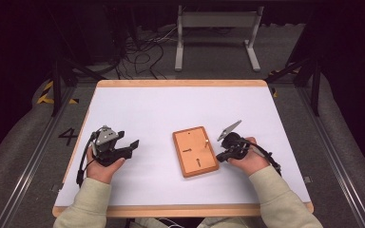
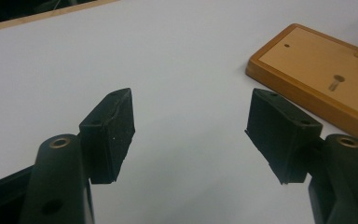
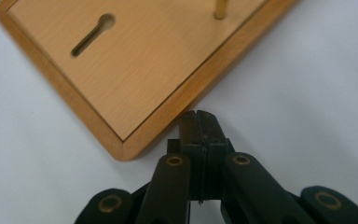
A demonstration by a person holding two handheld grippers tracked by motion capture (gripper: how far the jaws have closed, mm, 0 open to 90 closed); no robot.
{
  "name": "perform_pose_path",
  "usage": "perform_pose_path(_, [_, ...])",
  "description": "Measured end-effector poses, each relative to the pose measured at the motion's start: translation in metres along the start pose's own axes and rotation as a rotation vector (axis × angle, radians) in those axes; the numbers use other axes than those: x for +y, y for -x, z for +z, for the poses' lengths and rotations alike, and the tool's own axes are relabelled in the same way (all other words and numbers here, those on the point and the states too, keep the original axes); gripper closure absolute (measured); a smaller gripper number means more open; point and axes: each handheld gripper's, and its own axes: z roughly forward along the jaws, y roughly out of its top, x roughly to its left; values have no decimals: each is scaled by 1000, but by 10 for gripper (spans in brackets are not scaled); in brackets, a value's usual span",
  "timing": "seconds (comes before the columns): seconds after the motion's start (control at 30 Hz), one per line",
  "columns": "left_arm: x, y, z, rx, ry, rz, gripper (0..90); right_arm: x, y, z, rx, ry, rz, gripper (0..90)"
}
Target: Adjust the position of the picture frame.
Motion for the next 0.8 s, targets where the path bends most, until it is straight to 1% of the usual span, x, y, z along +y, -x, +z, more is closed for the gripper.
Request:
perform_pose_path(0.13, [-1,-1,0,0,-2,1,324,15,-17,9,31,-17,-70,900])
perform_pose_path(0.17, [-1,-1,0,1,-4,2,324,21,-24,13,38,-19,-92,900])
perform_pose_path(0.2, [-1,-2,0,2,-6,0,324,25,-28,15,46,-19,-104,900])
perform_pose_path(0.23, [-1,-2,0,2,-6,0,324,25,-28,15,46,-19,-104,900])
perform_pose_path(0.33, [-2,-3,-1,3,-8,-6,324,36,-37,23,63,-19,-136,900])
perform_pose_path(0.37, [-2,-3,-1,3,-6,-6,324,40,-40,25,60,-21,-146,900])
perform_pose_path(0.47, [-3,-4,-2,5,-1,-10,324,45,-42,27,58,-34,-164,900])
perform_pose_path(0.5, [-4,-5,-3,9,0,-11,324,46,-41,25,60,-35,-163,900])
perform_pose_path(0.57, [-5,-6,-5,15,-2,-17,324,48,-41,16,73,-18,-166,900])
perform_pose_path(0.67, [-8,-7,-9,24,-2,-21,324,56,-40,1,79,26,-179,900])
perform_pose_path(0.7, [-9,-7,-10,27,0,-24,324,61,-40,-6,83,50,-191,900])
perform_pose_path(0.73, [-11,-7,-14,34,-2,-27,324,65,-40,-10,83,63,-196,900])
perform_pose_path(0.77, [-12,-8,-17,39,0,-30,324,75,-39,-17,73,92,-212,900])
perform_pose_path(0.8, [-14,-9,-20,45,1,-34,323,82,-37,-20,67,108,-221,900])
